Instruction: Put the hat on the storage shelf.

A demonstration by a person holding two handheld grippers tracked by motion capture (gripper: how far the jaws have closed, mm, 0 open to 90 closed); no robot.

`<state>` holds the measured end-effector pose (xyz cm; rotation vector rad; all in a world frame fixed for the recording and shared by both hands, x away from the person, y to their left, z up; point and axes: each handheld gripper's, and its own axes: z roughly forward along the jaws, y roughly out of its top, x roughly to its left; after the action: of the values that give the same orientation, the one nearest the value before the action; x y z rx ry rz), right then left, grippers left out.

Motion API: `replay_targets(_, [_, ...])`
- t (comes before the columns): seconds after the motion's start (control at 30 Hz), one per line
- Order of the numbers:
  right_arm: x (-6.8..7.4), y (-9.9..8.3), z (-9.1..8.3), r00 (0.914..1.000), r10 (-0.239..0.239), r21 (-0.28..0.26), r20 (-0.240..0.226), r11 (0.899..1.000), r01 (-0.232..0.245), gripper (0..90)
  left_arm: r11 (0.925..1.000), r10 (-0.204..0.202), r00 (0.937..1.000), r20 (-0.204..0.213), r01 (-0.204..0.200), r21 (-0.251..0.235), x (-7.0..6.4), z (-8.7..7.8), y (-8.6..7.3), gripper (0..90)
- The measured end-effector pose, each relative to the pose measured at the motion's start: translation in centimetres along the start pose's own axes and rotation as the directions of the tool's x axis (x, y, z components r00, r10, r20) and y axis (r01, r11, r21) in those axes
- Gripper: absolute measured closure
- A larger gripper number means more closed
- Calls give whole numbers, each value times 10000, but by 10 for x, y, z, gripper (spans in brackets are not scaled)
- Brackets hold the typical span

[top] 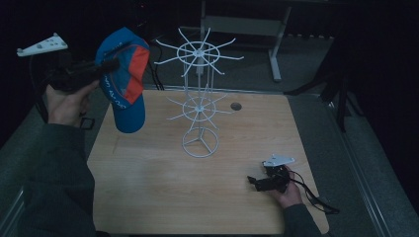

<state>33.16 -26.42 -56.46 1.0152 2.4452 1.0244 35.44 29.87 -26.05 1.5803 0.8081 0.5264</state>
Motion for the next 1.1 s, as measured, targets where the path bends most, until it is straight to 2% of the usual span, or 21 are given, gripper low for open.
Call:
replay_targets(0.47, [0, 0, 0, 10000, -12, -2, 3, 10000, 12, 107, 9994, -91, 9991, 404, 104, -339, 1, 1, 3, 880])
replay_targets(0.87, [0, 0, 0, 10000, -10, 0, 1, 10000, 10, 107, 9991, 58, 9982, 589, -33, -420, -3, 3, 6, 880])
replay_targets(1.1, [0, 0, 0, 10000, -28, 6, 3, 10000, 28, 107, 9979, 54, 9961, 880, 4, -649, -5, 4, 7, 880])
